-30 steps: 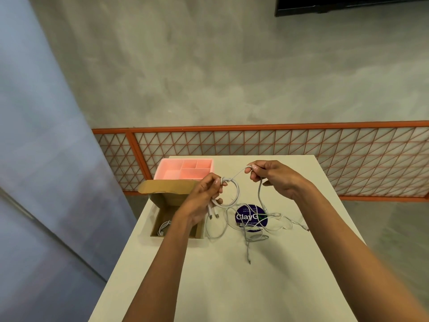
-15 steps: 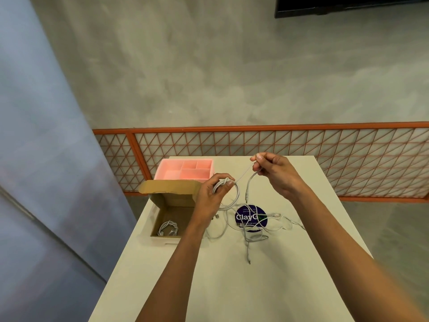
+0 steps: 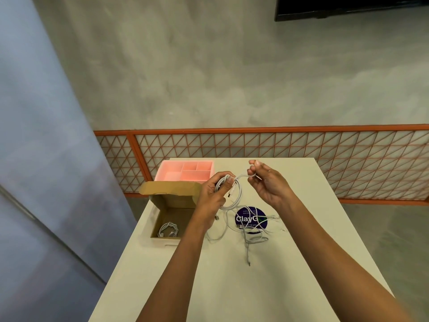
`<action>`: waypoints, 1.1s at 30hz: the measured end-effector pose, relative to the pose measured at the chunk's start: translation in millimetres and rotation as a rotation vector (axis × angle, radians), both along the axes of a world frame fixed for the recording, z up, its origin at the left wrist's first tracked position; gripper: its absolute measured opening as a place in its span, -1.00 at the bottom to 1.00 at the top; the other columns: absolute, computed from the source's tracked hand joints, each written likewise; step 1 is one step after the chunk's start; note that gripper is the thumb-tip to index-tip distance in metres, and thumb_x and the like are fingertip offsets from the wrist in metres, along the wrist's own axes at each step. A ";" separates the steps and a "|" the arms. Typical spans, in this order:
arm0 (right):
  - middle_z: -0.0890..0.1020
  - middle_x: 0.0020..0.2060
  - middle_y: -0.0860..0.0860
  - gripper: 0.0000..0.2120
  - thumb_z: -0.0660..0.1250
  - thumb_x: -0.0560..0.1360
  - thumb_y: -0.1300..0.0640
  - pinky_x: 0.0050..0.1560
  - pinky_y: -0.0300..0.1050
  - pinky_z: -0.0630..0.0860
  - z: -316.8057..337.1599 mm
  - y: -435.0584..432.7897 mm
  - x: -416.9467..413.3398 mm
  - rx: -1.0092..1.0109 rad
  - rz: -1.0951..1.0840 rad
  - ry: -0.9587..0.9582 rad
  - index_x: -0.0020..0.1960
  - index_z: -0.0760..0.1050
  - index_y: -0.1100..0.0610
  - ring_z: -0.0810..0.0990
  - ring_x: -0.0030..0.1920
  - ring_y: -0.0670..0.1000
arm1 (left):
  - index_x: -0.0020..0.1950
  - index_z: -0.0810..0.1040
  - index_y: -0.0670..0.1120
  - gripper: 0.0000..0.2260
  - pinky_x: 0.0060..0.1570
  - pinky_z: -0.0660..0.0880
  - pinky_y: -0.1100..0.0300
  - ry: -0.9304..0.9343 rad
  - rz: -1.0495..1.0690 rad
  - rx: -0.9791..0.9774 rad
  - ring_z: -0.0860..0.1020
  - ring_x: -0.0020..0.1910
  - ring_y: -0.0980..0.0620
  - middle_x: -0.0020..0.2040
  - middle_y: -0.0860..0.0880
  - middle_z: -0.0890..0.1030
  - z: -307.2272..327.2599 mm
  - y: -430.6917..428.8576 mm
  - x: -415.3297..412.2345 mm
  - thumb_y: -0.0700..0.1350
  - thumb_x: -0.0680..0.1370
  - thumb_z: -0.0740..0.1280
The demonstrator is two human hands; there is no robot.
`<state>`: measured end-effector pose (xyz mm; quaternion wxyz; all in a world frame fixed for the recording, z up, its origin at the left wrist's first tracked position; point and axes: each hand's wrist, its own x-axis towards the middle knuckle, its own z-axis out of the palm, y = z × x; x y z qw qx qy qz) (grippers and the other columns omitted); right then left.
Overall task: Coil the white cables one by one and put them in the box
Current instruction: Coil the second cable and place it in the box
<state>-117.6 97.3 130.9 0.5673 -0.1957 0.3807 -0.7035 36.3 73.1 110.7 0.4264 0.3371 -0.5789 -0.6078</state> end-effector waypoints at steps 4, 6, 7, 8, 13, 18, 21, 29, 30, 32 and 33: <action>0.54 -0.34 0.04 -0.80 0.12 0.63 0.21 -0.30 -0.33 0.57 -14.6 -3.0 13.2 0.086 0.090 -0.051 -0.09 0.48 0.23 0.55 -0.38 -0.13 | -0.09 0.60 0.09 -0.91 -0.32 0.34 0.27 0.026 0.008 0.014 0.49 -0.20 0.19 -0.23 0.15 0.59 0.1 1.5 -4.7 -0.08 0.55 0.33; 0.59 -0.29 0.09 -0.80 0.13 0.62 0.25 -0.23 -0.28 0.60 -19.9 -3.5 20.1 0.089 0.106 -0.072 -0.07 0.49 0.26 0.59 -0.34 -0.09 | -0.09 0.61 0.08 -0.91 -0.33 0.33 0.26 0.055 0.019 -0.006 0.49 -0.17 0.11 -0.19 0.07 0.61 -2.6 0.4 -6.1 -0.10 0.53 0.34; 0.63 -0.30 0.09 -0.81 0.13 0.62 0.26 -0.24 -0.27 0.62 -19.7 -2.5 22.7 0.094 0.107 -0.059 -0.07 0.50 0.26 0.62 -0.34 -0.08 | -0.06 0.61 0.05 -0.92 -0.32 0.37 0.31 0.062 0.037 -0.023 0.51 -0.19 0.12 -0.18 0.04 0.61 -3.7 -0.2 -6.5 -0.12 0.54 0.34; 0.65 -0.32 0.07 -0.81 0.14 0.62 0.26 -0.25 -0.25 0.61 -18.7 -1.1 24.5 0.110 0.108 -0.011 -0.07 0.50 0.25 0.65 -0.34 -0.09 | -0.02 0.61 -0.02 -0.92 -0.29 0.41 0.34 0.060 0.062 -0.048 0.54 -0.20 0.14 -0.17 0.02 0.62 -4.6 -0.8 -6.9 -0.15 0.54 0.34; 0.65 -0.17 0.06 -0.82 0.14 0.63 0.19 -0.14 -0.20 0.51 -6.9 6.8 27.6 0.207 0.209 0.386 0.01 0.51 0.18 0.65 -0.17 -0.04 | 0.06 0.55 -0.27 -0.87 -0.26 0.49 0.40 0.002 0.138 -0.180 0.61 -0.30 0.22 -0.25 0.06 0.64 -4.9 -1.3 -7.9 -0.26 0.54 0.33; 0.63 -0.13 0.00 -0.74 0.10 0.65 0.11 -0.03 -0.16 0.45 4.5 11.1 24.8 0.204 0.376 0.670 0.11 0.53 0.19 0.57 -0.11 -0.06 | -0.05 0.59 -0.05 -0.96 -0.14 0.52 0.28 -0.050 0.220 -0.209 0.59 -0.20 0.15 -0.18 0.00 0.64 -14.7 -8.3 -2.2 -0.17 0.53 0.37; 0.59 -0.16 0.01 -0.83 0.25 0.58 0.22 0.04 -0.15 0.50 5.1 13.1 23.9 0.141 0.449 0.726 0.12 0.54 0.21 0.55 -0.09 -0.06 | -0.06 0.60 0.04 -0.93 0.01 0.54 0.06 -0.078 0.251 -0.176 0.61 -0.06 0.00 -0.09 -0.03 0.66 -15.7 -11.5 -0.7 -0.13 0.53 0.37; 0.68 -0.23 0.22 -0.84 0.40 0.48 0.18 -0.08 0.01 0.62 8.0 9.7 38.0 0.230 0.060 1.349 -0.06 0.61 0.30 0.68 -0.21 0.17 | -0.07 0.59 0.09 -0.96 0.02 0.56 -0.06 -0.122 0.370 -0.167 0.61 -0.04 -0.07 -0.10 -0.02 0.66 -16.0 -12.7 -3.2 -0.06 0.52 0.38; 0.68 -0.24 0.20 -0.83 0.39 0.49 0.13 -0.07 0.02 0.60 8.1 9.7 40.6 0.254 0.023 1.476 -0.08 0.61 0.26 0.67 -0.19 0.17 | -0.06 0.60 0.07 -0.97 0.01 0.56 -0.03 -0.126 0.387 -0.179 0.61 -0.04 -0.06 -0.10 -0.02 0.66 -16.4 -13.0 -4.1 -0.06 0.53 0.38; 0.66 -0.16 0.16 -0.81 0.34 0.52 0.06 -0.08 -0.01 0.56 11.3 12.1 45.3 0.298 -0.026 1.685 -0.04 0.61 0.19 0.63 -0.10 0.18 | -0.04 0.60 0.02 -0.96 -0.03 0.53 0.08 -0.118 0.413 -0.193 0.59 -0.06 -0.04 -0.09 -0.03 0.65 -16.8 -13.1 -5.4 -0.09 0.53 0.37; 0.65 -0.12 0.14 -0.81 0.32 0.53 0.05 -0.10 -0.04 0.52 13.9 13.4 46.3 0.310 -0.035 1.751 -0.01 0.60 0.16 0.61 -0.07 0.18 | -0.03 0.60 -0.01 -0.95 -0.05 0.52 0.13 -0.116 0.427 -0.195 0.59 -0.07 -0.01 -0.09 -0.02 0.65 -17.1 -13.2 -5.8 -0.11 0.53 0.37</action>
